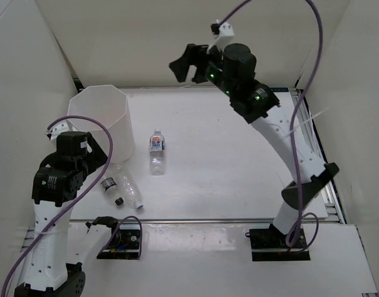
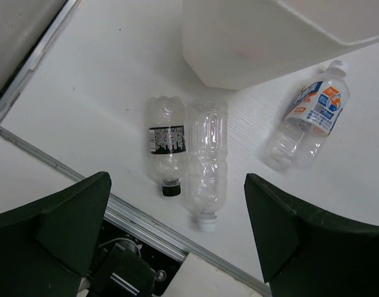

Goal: Put the plastic bottles in the bin

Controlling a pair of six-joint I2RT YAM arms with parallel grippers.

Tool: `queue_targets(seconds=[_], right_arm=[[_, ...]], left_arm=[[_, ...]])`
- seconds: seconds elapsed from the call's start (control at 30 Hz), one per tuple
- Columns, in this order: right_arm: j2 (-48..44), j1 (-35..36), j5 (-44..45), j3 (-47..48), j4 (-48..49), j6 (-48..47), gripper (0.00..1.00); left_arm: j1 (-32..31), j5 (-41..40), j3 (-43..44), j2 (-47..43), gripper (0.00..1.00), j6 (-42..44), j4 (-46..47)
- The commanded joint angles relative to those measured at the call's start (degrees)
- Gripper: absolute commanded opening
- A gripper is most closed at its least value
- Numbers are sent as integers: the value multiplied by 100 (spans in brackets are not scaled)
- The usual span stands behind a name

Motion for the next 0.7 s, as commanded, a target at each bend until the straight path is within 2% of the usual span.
queue_targets(seconds=[0.0,0.03,0.07,0.17,0.2,0.37,0.4,0.5,0.67], right_arm=[[-52,-81,129,-1354,-1134,-21,95],[-183,-142,129,-1994,-1134,-21,98],[-185,-290,-481,-2218,-1082,-21,98],[227,-476,-1433,-2449,-1238,347,100],[411,-546,-1975,-2327,-1326,400,100],[1835,-547,-3024,-1457,-1450,1023,100],[2254,-547,-3079,-1046,-1520,1121,100],[2897,-547,-3167,-604,-1520,1402,100],[3401,-433,-3536,-225,-1187,1763,100]], left_arm=[[-29,-109,-330,-42,100,-592,2],[-29,-109,-418,-94,100,-776,54],[-29,-109,-515,-95,100,-839,55],[-29,-109,-823,-156,100,-1006,116],[-29,-161,-893,-156,100,-1076,116],[-29,-223,-841,-104,100,-1191,-15],[-29,-223,-780,-103,100,-1191,-68],[-29,-223,-648,-103,100,-1191,-120],[-29,-223,-323,-51,100,-1086,-235]])
